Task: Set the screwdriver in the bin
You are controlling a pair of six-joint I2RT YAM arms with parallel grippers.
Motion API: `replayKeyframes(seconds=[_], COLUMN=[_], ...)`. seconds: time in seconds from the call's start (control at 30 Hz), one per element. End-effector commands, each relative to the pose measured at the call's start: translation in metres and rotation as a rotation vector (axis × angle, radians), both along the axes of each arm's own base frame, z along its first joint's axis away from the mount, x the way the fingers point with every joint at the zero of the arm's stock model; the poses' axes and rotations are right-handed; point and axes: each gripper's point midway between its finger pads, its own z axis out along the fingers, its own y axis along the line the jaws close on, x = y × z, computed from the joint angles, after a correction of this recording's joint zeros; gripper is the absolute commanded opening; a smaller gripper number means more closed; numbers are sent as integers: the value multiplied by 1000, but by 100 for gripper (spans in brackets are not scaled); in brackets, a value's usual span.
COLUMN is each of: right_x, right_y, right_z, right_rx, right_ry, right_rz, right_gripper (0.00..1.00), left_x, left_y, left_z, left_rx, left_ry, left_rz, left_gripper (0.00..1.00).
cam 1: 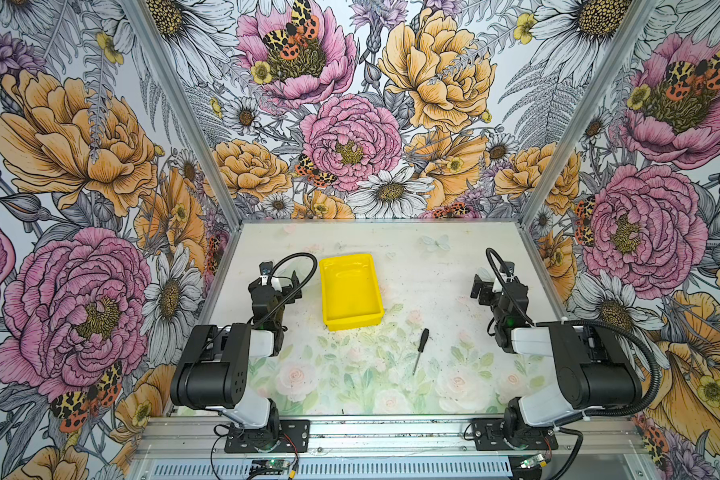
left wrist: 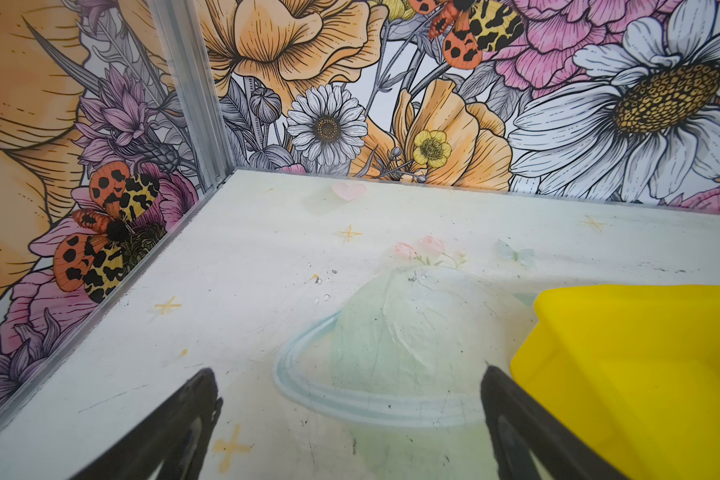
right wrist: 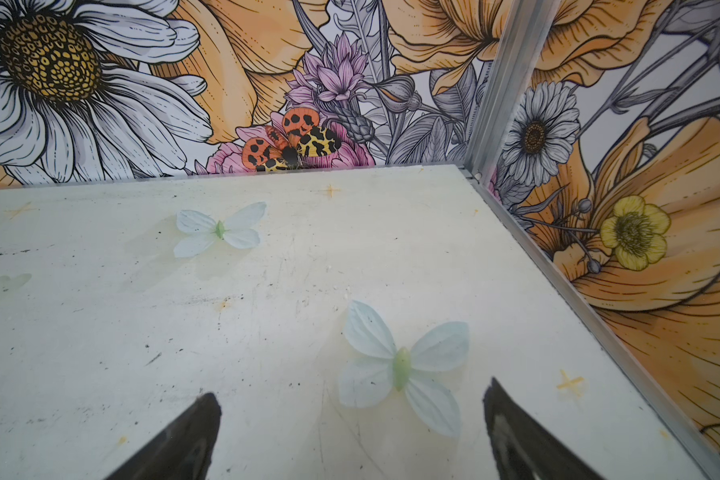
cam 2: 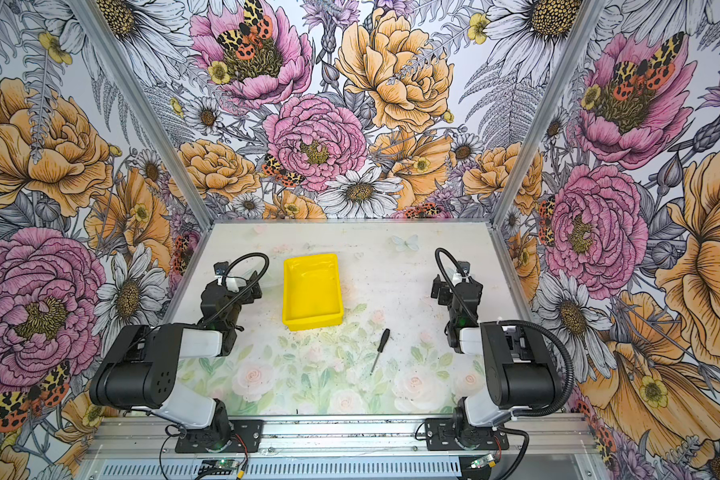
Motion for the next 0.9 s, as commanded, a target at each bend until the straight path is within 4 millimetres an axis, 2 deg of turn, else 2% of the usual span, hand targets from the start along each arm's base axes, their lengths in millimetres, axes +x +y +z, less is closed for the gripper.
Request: replayKeyframes(seconds=[0.0,0.73,0.87], right_x=[2,2,5], right_y=[2,2,3], right_z=[6,7,11], right_rx=[-13,-12,-10], right_ry=[-29,-33,-12], right_rz=[17,16,23], right_gripper=[99,99,100], left_x=[-1,-1,-4], left_y=[-2,-1,-1], left_z=[1,1,9], left_rx=[4,8,13], left_ry=[-10,-9,-27], left_rz=[-8,-4,4], left_gripper=[99,99,99])
